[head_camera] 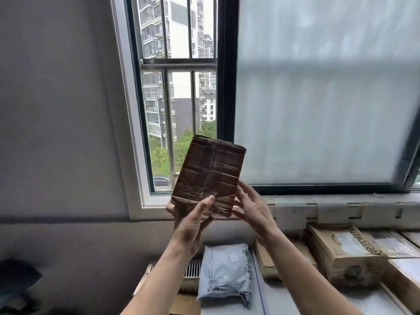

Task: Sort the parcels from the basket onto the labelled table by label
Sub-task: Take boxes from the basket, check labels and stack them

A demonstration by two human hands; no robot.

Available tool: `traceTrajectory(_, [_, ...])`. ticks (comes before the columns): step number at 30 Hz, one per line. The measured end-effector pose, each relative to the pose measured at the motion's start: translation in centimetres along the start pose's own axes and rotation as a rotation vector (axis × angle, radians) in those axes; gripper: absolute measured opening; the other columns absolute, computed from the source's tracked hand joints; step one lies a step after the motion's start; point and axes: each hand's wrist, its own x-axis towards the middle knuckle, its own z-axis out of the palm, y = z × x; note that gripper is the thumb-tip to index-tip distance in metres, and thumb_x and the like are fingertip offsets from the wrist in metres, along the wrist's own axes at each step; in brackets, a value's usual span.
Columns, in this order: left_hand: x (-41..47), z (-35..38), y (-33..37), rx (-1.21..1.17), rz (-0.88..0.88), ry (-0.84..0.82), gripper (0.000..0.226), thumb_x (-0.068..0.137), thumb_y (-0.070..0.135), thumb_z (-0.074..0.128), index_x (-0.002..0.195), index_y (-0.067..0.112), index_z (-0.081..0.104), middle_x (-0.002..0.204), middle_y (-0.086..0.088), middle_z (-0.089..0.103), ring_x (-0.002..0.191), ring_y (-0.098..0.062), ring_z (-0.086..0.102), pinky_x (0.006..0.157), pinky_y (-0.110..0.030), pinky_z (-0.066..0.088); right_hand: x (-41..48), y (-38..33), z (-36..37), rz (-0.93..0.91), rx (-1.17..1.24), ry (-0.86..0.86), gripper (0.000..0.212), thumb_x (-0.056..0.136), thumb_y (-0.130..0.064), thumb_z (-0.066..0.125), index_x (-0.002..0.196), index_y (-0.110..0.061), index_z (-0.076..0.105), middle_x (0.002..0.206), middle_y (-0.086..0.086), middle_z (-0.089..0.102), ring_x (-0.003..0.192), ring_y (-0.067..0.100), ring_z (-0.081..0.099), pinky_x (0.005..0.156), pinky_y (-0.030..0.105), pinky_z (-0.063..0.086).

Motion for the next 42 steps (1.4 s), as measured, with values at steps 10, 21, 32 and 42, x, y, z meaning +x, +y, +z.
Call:
traceTrajectory(10, [5.3,-2.0,-0.6,1.028,0.942,0.085,0.12,0.055,0.03,0.1,0.147,0.016,0.024,0.152,-0.021,0.025,0.147,-0.03,0.024,0.118,-0.032,0.037,-0.2,-1.1,-0.3,0.212,0.164,0.059,0.038,0.105,-0.048,0.052,0.123,-0.018,0.064,0.116,0.013,0.073,0.102,0.026,0.074,0.083,0.04,0.062])
traceTrajectory(21, [7.8,-6.1,0.5,1.628,1.49,-0.147,0.086,0.08,0.037,0.083,0.15,0.037,0.033,0.158,-0.02,0.025,0.146,-0.042,0.027,0.108,-0.061,0.032,-0.4,-0.2,0.2,0.509,0.631,-0.06,0.075,0.089,-0.078,0.052,0.136,-0.023,0.036,0.127,0.03,0.061,0.111,0.045,0.07,0.092,0.059,0.058])
traceTrajectory(32, [5.2,-5.8,1.9,1.243,0.786,-0.444,0.112,0.06,0.027,0.084,0.152,0.045,0.022,0.163,-0.002,0.017,0.147,-0.025,0.029,0.113,-0.061,0.039,0.4,2.6,-3.1,0.508,0.359,0.124,0.097,0.065,-0.098,0.053,0.131,-0.027,0.062,0.139,0.014,0.06,0.127,0.039,0.054,0.087,0.055,0.053])
traceTrajectory(42, [4.4,-4.1,2.3,0.878,0.211,-0.538,0.131,0.078,-0.014,0.076,0.158,0.035,-0.016,0.145,0.016,0.044,0.126,0.01,0.054,0.116,-0.05,0.04,-1.2,2.4,-5.8,0.478,0.873,-0.211,0.072,0.102,-0.063,0.042,0.15,-0.01,0.053,0.152,0.022,0.051,0.145,0.04,0.043,0.124,0.06,0.024])
